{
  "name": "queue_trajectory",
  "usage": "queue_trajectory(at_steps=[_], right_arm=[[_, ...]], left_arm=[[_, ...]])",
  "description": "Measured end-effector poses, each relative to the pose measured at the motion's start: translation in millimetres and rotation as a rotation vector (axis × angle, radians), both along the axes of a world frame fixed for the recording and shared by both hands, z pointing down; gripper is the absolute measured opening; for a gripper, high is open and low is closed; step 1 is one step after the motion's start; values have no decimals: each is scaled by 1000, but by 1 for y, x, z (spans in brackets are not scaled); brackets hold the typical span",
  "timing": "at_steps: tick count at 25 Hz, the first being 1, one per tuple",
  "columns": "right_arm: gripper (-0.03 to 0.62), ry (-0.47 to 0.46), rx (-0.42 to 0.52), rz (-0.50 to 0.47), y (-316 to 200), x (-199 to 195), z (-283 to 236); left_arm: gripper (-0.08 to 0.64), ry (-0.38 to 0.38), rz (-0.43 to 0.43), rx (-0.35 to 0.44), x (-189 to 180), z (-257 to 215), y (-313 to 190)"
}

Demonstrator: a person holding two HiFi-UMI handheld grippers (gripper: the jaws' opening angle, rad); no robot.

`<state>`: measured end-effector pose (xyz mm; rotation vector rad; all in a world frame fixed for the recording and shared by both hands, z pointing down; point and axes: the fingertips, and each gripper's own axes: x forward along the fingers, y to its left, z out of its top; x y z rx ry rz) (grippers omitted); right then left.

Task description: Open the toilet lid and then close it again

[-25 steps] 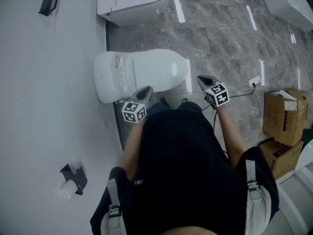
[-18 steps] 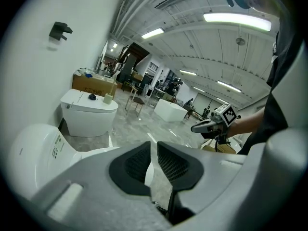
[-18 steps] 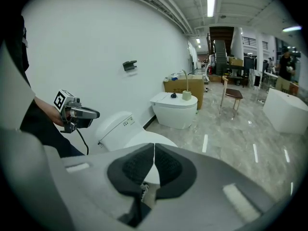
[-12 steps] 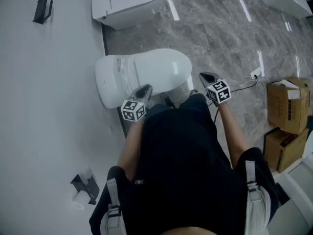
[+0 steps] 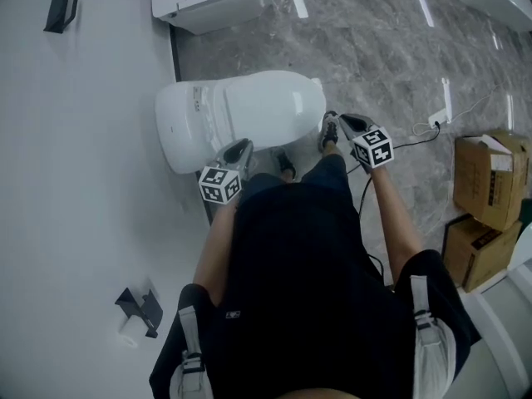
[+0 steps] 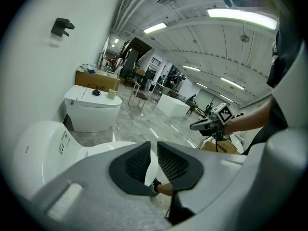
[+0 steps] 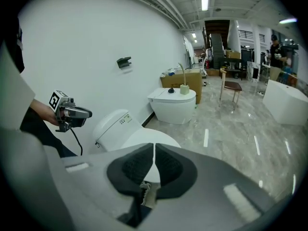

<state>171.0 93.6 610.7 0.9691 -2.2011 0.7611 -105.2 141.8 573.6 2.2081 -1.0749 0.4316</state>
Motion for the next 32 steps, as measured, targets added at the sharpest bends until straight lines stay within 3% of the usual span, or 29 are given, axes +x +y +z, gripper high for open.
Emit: queue_trajectory(at_steps=[12, 15, 32], right_arm=[[16, -12, -88, -26, -9, 6, 69], [51, -11, -121, -41, -8, 7, 90], [69, -1, -242, -87, -45, 5, 205]], left_arm=[[54, -47, -8, -81, 17, 29, -8], [54, -62, -2, -103, 24, 41, -10], [54, -65, 5, -182, 51, 111, -30]])
